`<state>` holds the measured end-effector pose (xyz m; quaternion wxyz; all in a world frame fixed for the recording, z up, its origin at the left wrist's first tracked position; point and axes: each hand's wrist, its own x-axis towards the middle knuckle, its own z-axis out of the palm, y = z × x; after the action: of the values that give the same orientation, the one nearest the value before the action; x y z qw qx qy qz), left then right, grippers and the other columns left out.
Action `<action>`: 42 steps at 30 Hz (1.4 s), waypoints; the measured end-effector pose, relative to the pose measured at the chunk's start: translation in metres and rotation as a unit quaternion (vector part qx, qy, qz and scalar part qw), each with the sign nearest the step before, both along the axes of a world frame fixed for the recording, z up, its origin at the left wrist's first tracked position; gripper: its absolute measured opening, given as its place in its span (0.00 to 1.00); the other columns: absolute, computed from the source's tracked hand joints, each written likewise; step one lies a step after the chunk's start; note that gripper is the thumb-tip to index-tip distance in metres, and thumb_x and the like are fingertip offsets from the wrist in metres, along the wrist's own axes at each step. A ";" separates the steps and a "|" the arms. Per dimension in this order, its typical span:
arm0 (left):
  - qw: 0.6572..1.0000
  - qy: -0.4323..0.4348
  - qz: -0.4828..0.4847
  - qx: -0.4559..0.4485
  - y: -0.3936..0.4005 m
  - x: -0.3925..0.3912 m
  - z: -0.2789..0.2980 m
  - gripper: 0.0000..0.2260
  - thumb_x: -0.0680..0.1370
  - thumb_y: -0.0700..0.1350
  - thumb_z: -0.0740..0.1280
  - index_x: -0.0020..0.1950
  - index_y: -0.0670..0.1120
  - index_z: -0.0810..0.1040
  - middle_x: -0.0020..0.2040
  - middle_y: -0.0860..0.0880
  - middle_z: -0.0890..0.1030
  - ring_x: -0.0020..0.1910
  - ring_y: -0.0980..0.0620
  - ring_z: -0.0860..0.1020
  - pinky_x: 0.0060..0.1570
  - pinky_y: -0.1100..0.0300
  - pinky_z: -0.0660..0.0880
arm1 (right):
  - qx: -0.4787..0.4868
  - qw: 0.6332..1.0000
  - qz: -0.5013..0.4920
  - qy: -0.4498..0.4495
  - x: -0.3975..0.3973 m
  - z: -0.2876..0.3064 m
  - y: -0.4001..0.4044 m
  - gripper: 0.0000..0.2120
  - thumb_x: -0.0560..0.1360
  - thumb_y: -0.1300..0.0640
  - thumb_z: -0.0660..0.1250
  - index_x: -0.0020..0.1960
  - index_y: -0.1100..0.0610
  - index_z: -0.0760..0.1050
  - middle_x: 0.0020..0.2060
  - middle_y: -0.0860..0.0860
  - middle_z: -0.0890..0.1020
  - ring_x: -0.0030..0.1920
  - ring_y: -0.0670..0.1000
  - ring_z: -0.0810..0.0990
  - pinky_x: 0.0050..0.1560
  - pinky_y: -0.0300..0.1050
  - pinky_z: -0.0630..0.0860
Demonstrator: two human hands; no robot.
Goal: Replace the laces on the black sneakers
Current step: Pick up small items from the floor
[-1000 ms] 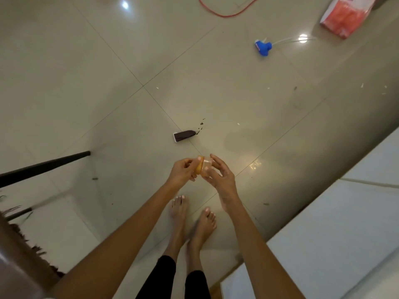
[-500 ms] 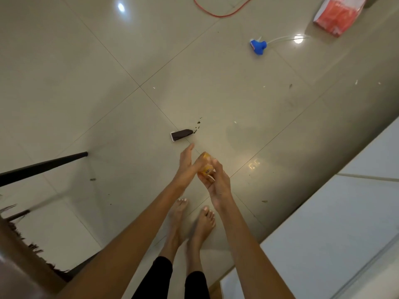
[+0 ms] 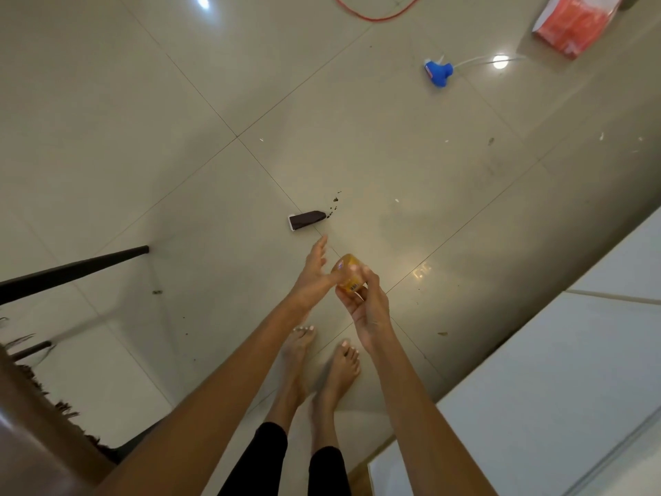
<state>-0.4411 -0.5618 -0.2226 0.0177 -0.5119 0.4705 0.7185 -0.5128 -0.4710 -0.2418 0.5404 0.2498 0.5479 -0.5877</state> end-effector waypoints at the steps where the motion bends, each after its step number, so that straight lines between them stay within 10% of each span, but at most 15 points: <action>1: 0.998 -0.043 -0.027 -0.041 0.001 -0.001 -0.003 0.34 0.75 0.49 0.70 0.76 0.51 0.56 0.71 0.48 0.60 0.71 0.51 0.62 0.65 0.56 0.65 | -0.007 1.000 0.004 0.001 0.002 0.000 -0.001 0.15 0.76 0.51 0.66 0.58 0.59 0.76 0.52 0.60 0.80 0.47 0.52 0.83 0.44 0.42 0.80; 5: 0.979 -0.110 -0.036 -0.168 0.009 -0.005 -0.013 0.23 0.73 0.55 0.70 0.64 0.48 0.70 0.58 0.47 0.71 0.58 0.50 0.73 0.56 0.58 0.73 | -0.019 0.999 0.027 -0.002 0.009 0.002 -0.008 0.13 0.77 0.51 0.64 0.55 0.59 0.77 0.46 0.57 0.81 0.43 0.49 0.82 0.40 0.40 0.80; 11: 0.999 0.026 -0.004 -0.024 -0.006 0.008 -0.012 0.27 0.75 0.44 0.70 0.72 0.51 0.64 0.62 0.52 0.72 0.64 0.55 0.70 0.52 0.69 0.69 | -0.024 0.999 0.031 0.019 0.000 -0.003 -0.012 0.14 0.77 0.50 0.64 0.57 0.58 0.77 0.53 0.60 0.81 0.52 0.54 0.81 0.46 0.42 0.81; 18: 0.993 -0.094 0.040 -0.068 -0.008 0.009 -0.016 0.21 0.75 0.58 0.67 0.57 0.43 0.78 0.50 0.48 0.82 0.50 0.51 0.80 0.48 0.61 0.75 | -0.067 0.989 0.120 0.057 0.000 -0.007 -0.019 0.20 0.75 0.49 0.66 0.64 0.57 0.74 0.56 0.58 0.81 0.54 0.54 0.81 0.54 0.46 0.79; 29: 0.989 0.005 -0.132 -0.070 -0.035 0.027 -0.008 0.18 0.72 0.48 0.73 0.60 0.53 0.74 0.56 0.51 0.72 0.49 0.57 0.73 0.44 0.69 0.71 | 0.034 0.980 0.197 -0.027 -0.012 -0.020 -0.043 0.09 0.79 0.62 0.59 0.49 0.60 0.78 0.42 0.56 0.82 0.38 0.50 0.81 0.34 0.38 0.78; 34: 0.988 -0.090 -0.050 -0.111 -0.039 0.024 -0.018 0.24 0.71 0.52 0.73 0.64 0.48 0.73 0.57 0.50 0.71 0.48 0.58 0.73 0.42 0.68 0.70 | 0.006 0.981 0.188 -0.048 -0.003 -0.023 -0.054 0.25 0.80 0.40 0.54 0.54 0.59 0.78 0.44 0.54 0.82 0.39 0.50 0.80 0.37 0.42 0.79; 42: 0.990 -0.079 0.070 -0.096 -0.040 0.035 -0.033 0.19 0.72 0.50 0.72 0.60 0.52 0.72 0.58 0.52 0.72 0.53 0.57 0.73 0.45 0.67 0.71 | 0.007 0.956 0.292 -0.027 -0.003 -0.038 -0.080 0.30 0.79 0.37 0.52 0.60 0.60 0.76 0.53 0.59 0.82 0.50 0.55 0.82 0.47 0.48 0.81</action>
<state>-0.4059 -0.6016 -0.2560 -0.0446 -0.5985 0.4970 0.6268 -0.5158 -0.5513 -0.2799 0.7014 0.0988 0.5860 -0.3936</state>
